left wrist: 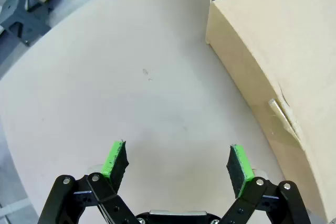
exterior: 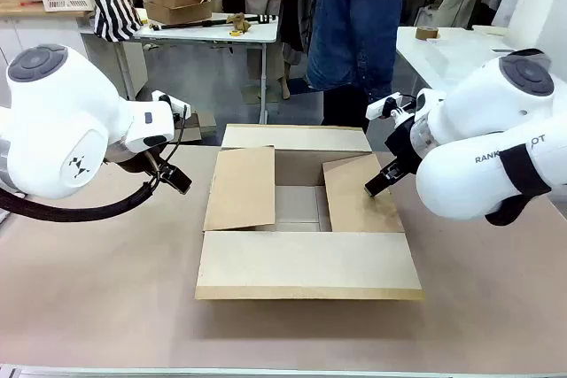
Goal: Pack the gift set into the box.
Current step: Place both hands on the side flaps of the Package Box and spread them outward.
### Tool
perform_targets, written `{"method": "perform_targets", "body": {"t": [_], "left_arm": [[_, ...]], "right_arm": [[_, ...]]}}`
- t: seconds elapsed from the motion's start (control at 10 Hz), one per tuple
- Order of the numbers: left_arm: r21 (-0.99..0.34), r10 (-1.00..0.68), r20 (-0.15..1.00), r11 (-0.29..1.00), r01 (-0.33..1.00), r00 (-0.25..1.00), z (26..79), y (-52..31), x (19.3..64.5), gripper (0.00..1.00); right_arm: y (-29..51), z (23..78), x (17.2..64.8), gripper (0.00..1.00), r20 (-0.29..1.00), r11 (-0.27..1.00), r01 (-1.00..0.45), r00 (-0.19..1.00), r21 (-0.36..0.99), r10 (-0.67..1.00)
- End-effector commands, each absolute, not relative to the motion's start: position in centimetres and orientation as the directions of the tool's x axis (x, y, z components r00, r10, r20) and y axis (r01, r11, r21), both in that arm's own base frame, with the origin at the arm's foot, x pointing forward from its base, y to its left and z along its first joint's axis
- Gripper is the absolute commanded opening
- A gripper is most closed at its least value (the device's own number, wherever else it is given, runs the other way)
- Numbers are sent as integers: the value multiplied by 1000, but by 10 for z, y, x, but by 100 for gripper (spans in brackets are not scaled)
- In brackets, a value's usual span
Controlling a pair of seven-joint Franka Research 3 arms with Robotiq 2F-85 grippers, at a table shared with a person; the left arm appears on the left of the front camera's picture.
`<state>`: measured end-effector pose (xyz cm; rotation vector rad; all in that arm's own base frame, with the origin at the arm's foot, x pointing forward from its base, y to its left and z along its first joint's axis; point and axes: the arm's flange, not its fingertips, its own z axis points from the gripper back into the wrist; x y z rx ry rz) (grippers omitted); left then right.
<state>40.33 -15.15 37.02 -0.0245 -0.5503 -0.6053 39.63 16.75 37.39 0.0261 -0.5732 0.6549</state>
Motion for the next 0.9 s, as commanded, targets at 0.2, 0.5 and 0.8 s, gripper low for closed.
{"method": "perform_targets", "body": {"t": [0.2,0.5,0.8], "left_arm": [[136,-534,498,826,546,683,370,-152,403,100],[136,-534,498,826,546,683,370,-152,403,100],[136,-534,498,826,546,683,370,-152,403,100]], "right_arm": [[167,374,396,100,512,798,-582,645,-153,568],[167,374,396,100,512,798,-582,645,-153,568],[167,374,396,100,512,798,-582,645,-153,568]]}}
